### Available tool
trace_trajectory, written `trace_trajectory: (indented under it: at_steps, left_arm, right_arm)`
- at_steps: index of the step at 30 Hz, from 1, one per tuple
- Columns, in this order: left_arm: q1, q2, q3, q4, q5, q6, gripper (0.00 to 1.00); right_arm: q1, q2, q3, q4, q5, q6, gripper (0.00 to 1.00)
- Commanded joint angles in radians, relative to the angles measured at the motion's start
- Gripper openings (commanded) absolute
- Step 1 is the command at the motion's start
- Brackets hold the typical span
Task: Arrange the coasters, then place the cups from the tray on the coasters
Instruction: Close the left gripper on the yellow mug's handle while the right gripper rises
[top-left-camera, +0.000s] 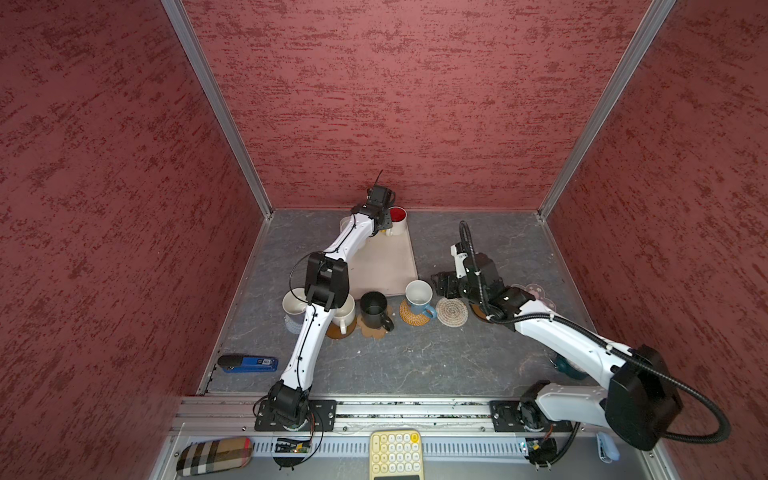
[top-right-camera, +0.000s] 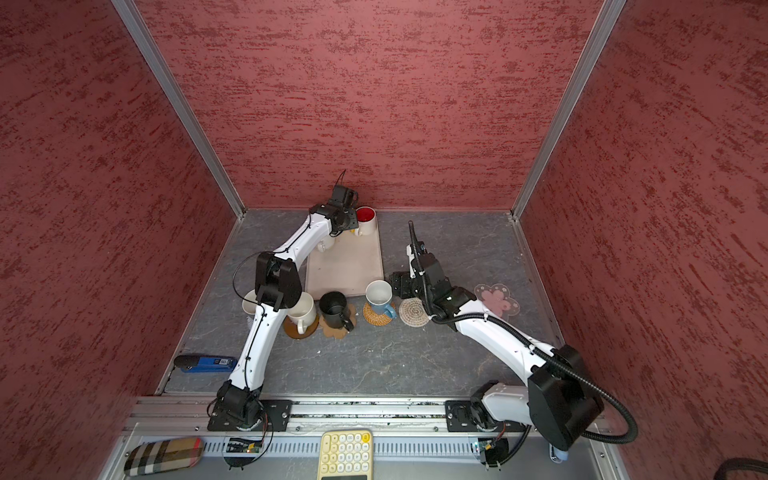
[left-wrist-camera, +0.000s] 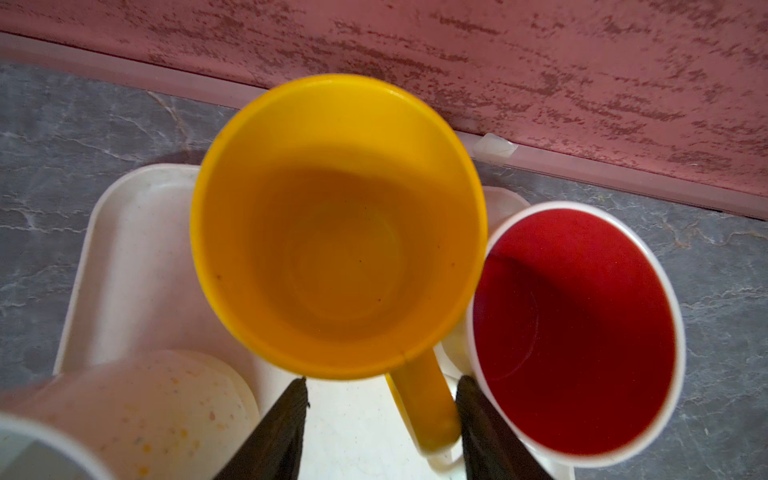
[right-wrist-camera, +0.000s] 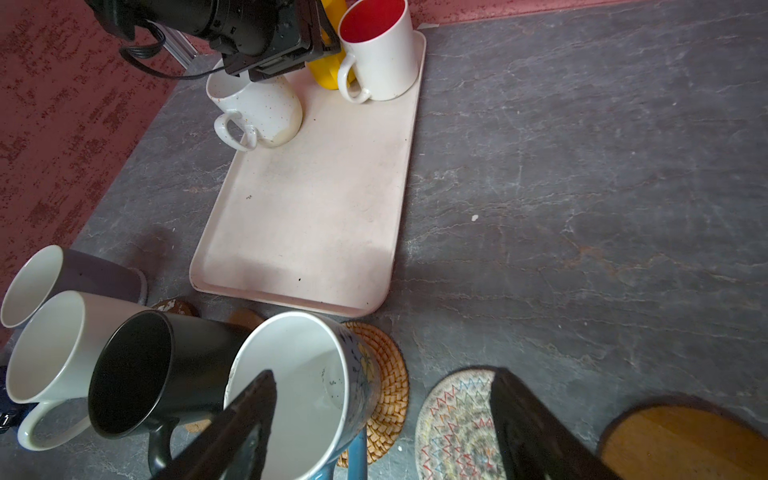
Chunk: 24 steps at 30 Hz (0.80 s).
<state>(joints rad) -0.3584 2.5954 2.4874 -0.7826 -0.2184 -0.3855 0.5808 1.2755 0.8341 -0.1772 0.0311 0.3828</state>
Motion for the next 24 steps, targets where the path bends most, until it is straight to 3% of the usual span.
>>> trace_trajectory:
  at_steps: [1,17,21,24]
  left_arm:
    - [0.014,0.04,0.028,0.029,-0.005,-0.012,0.56]
    - [0.026,0.043,0.021,0.021,0.005,-0.003,0.3]
    - [0.026,0.044,0.017,0.022,0.007,0.0,0.31]
    - [0.02,0.046,0.015,0.025,0.005,0.002,0.43]
  right_arm:
    - [-0.002,-0.021,-0.019,0.025,0.026,0.014,0.81]
    - [-0.002,0.008,-0.031,0.053,0.01,0.027,0.8]
    - [-0.002,0.013,-0.03,0.055,0.01,0.027,0.8]
    - [-0.002,0.016,-0.033,0.059,0.012,0.027,0.8]
